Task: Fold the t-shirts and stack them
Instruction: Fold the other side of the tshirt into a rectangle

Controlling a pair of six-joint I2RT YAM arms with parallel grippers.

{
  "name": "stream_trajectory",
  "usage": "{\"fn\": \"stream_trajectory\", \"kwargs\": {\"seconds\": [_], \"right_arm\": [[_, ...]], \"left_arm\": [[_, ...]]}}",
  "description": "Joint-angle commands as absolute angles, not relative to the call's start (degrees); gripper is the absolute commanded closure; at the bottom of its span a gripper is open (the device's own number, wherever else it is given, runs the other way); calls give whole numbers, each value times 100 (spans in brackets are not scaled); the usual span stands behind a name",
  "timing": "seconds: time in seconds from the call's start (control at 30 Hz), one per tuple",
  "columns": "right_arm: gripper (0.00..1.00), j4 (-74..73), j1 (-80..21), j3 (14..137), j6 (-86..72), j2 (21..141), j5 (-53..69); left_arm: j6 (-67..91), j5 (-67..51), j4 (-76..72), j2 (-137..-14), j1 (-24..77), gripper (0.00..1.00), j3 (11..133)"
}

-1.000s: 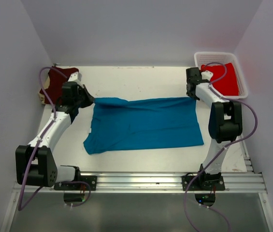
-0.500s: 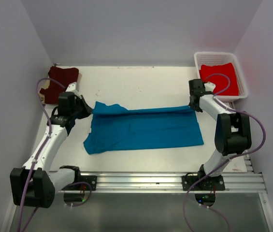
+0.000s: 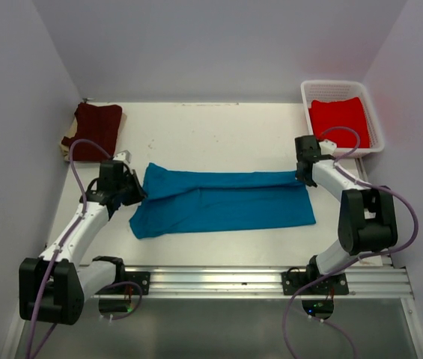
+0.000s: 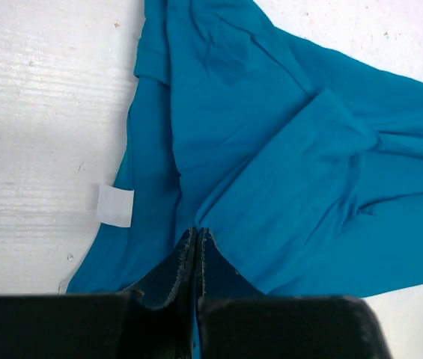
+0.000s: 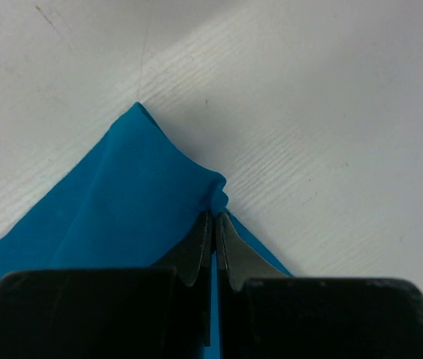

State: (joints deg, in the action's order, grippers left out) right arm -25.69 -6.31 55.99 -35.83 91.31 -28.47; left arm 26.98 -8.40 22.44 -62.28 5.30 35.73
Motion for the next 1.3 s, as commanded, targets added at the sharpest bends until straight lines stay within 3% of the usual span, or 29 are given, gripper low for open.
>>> {"fn": "stream_trajectory", "kwargs": {"seconds": [0.0,0.67,0.7,0.73,0.77,0.8,0.83,0.9,0.93,1.03,1.13,1.17,1.2,1.23,1.27], "right_arm": [[100,-2382,-624,5423,-3551,8921,-2883],[100,-2408,-624,5440,-3560,8991,-2927],[93,-2469,-633,5449,-3568,8974,-2927],[68,-2487,-624,5458,-3551,8939,-2918],[58,-2583,-624,5493,-3542,8851,-2883],[50,-2645,-624,5519,-3551,8798,-2874],[43,-2689,-624,5537,-3559,8720,-2865],[38,-2768,-624,5598,-3560,8526,-2813],[37,-2795,-624,5651,-3551,8456,-2795],[34,-2760,-624,5791,-3542,8367,-2725],[40,-2672,-624,6002,-3437,8700,-2541],[47,-2602,-624,6151,-3419,8823,-2462],[75,-2549,-624,6213,-3384,9129,-2357],[91,-2549,-624,6362,-3375,9271,-2129],[100,-2488,-624,6415,-3366,9403,-1962]], "left_arm": [[2725,-861,2320,-5986,562,100,3621],[3330,-457,2856,-5485,1459,100,3472],[3357,-466,2935,-5441,1459,100,3480],[3401,-466,2996,-5397,1459,86,3507],[3419,-475,3145,-5266,1468,76,3585],[3454,-370,3225,-5186,1468,67,3638],[3498,-282,3295,-5081,1468,41,3708],[3551,-89,3279,-4704,1468,8,3849],[3577,-44,3183,-4580,1468,0,3858],[3577,-26,2629,-4368,1476,0,3762],[3533,-26,2041,-4771,1468,0,3718],[3533,-105,1717,-5164,1468,0,3709],[3542,-166,1531,-5368,1468,0,3709],[3551,-254,1355,-5570,1468,6,3718],[3568,-429,971,-5946,1468,12,3718]]}}
